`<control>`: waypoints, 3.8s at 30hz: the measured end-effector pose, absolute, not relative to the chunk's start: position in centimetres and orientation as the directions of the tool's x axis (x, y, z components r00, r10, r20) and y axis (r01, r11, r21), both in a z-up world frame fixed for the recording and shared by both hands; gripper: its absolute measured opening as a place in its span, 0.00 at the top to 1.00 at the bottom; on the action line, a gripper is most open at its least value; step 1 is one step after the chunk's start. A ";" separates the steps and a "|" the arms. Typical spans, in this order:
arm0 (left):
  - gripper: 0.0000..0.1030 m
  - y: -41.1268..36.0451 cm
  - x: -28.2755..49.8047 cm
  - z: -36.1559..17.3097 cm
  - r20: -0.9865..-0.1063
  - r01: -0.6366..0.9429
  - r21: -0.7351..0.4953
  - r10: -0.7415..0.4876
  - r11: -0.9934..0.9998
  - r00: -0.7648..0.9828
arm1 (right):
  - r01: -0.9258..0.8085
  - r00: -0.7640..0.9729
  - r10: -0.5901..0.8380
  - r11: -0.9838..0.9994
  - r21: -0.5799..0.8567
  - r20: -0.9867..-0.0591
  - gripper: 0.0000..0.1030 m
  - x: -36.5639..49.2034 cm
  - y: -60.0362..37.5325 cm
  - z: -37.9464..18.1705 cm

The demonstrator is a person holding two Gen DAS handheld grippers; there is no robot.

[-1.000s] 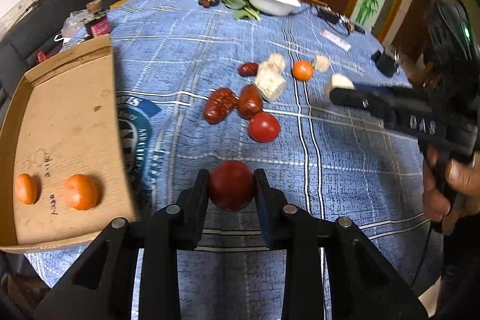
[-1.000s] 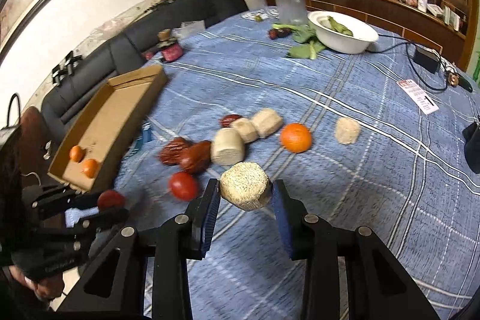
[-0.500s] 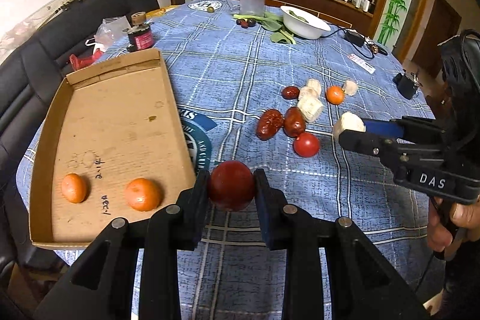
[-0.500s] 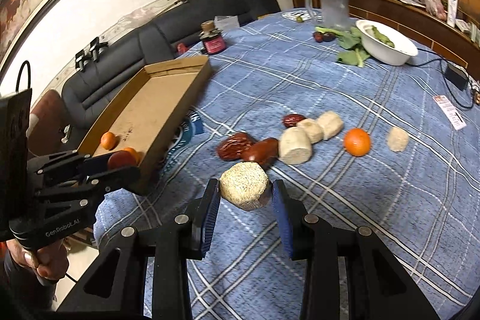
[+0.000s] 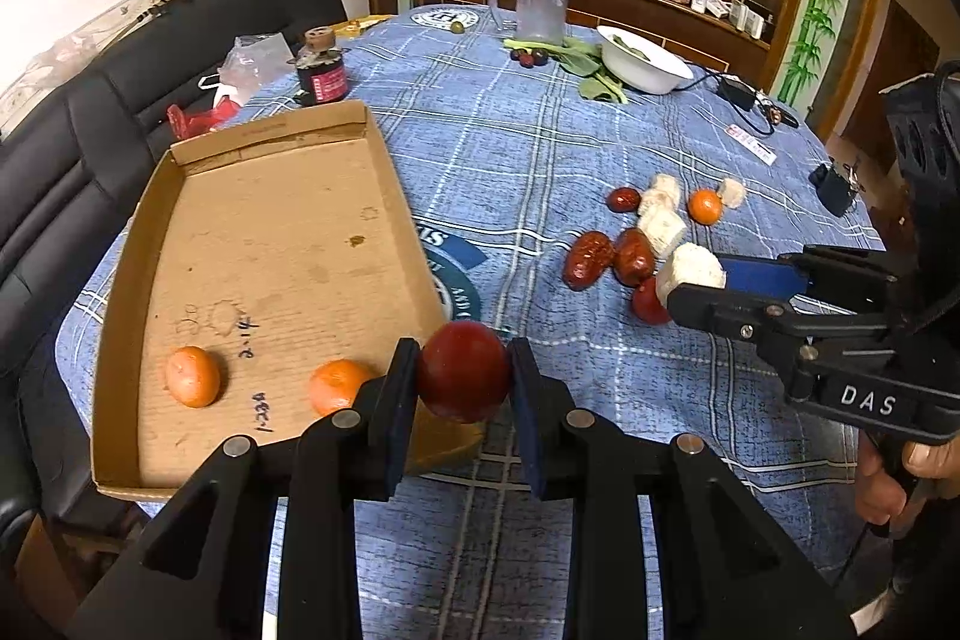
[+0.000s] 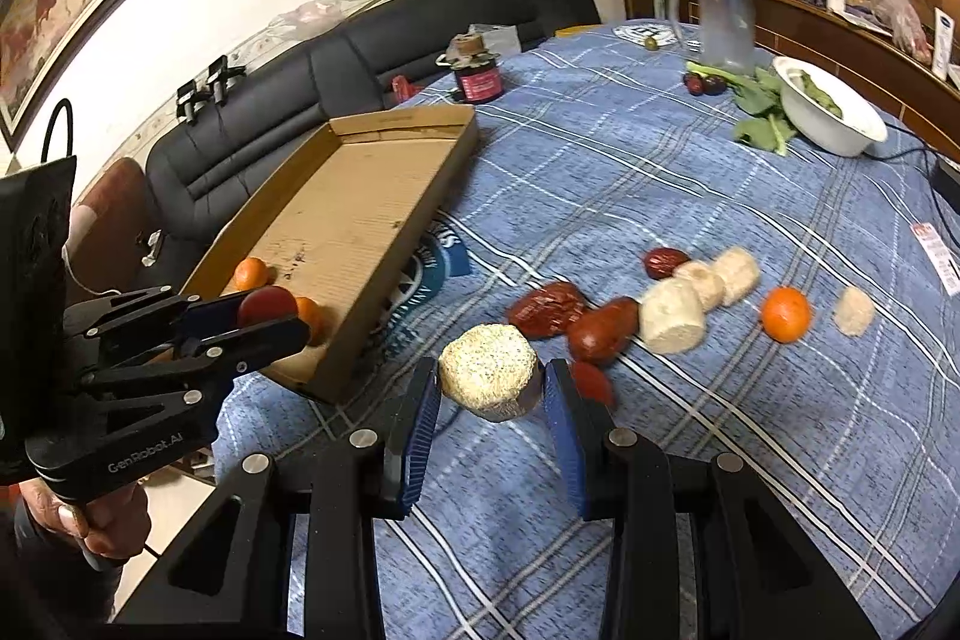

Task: Organize fruits
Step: 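Carry the tomato and rice cake into the tray and open both grippers, then withdraw both open grippers from the tray back toward the remaining fruit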

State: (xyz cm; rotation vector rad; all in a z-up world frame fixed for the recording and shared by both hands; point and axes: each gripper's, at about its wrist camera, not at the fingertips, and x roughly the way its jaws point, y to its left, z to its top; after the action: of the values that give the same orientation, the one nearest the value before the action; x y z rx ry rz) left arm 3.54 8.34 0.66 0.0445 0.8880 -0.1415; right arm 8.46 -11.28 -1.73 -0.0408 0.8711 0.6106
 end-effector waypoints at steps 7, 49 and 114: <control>0.74 10.7 4.2 0.8 -0.774 0.091 -0.014 -0.068 0.996 0.629 | -0.558 0.464 0.504 0.805 0.201 -0.728 0.65 8.8 -8.7 -1.6; 0.74 21.7 11.6 -4.3 -0.861 -0.127 0.036 0.095 0.991 0.500 | -0.697 0.294 0.506 0.694 0.181 -0.811 0.63 13.8 7.3 -6.8; 0.43 -0.2 5.5 -1.5 -0.842 0.257 -0.078 -0.202 0.963 0.500 | -0.318 0.555 0.321 0.934 0.161 -0.768 0.47 10.5 -25.2 -3.2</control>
State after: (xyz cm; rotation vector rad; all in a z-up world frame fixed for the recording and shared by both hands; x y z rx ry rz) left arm 5.46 -0.18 -1.51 0.0599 1.0101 -0.2780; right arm 10.47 -25.22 -3.17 0.0041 0.9074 0.3772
